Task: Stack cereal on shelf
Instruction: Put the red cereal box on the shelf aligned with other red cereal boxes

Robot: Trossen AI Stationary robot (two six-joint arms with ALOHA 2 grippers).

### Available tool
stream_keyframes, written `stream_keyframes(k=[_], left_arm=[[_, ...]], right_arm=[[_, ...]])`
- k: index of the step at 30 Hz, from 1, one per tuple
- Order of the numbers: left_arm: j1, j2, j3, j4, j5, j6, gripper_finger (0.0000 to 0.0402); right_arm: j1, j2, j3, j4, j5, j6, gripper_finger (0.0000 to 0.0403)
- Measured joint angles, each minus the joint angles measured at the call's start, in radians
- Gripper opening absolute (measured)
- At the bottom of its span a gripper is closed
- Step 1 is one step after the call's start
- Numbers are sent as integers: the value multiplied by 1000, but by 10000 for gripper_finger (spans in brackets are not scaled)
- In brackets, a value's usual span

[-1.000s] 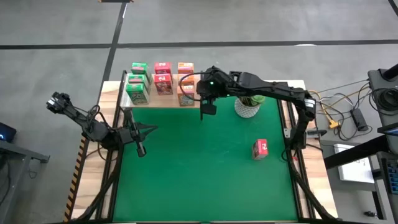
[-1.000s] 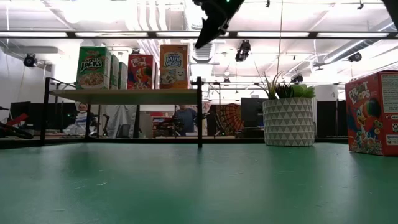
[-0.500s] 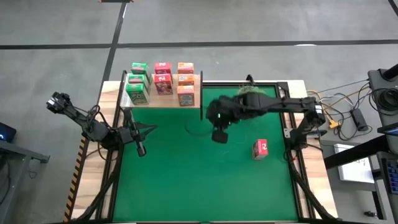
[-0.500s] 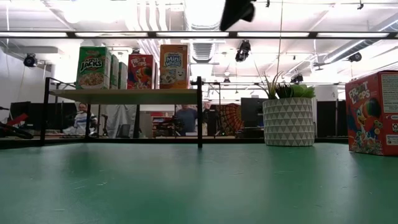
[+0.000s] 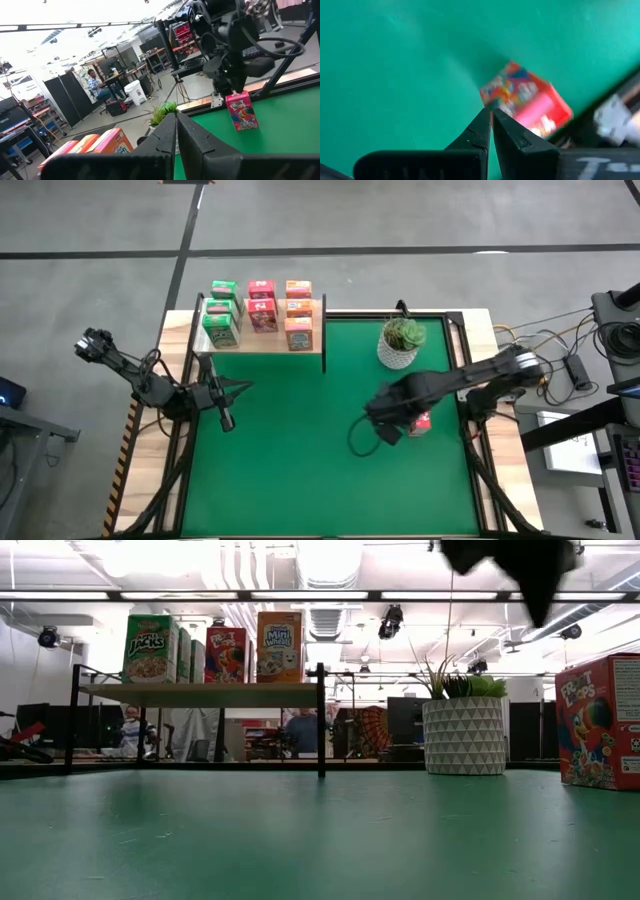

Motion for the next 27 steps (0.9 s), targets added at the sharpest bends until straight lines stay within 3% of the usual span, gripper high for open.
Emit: stream_keyframes(k=[5, 10, 15, 22, 27], left_arm=[[0, 0, 0, 0, 0, -8, 0], [0, 0, 0, 0, 1, -16, 0], [0, 0, 0, 0, 1, -19, 0], [0, 0, 0, -1, 1, -19, 0], [0, 0, 0, -2, 1, -19, 0]], right_arm=[[34, -173, -163, 5, 64, 294, 11], [46, -310, -295, 63, 80, 420, 43], [44, -372, -386, 141, 70, 447, 133], [44, -361, -439, 216, 25, 454, 278], [44, -336, -466, 215, 4, 465, 339]])
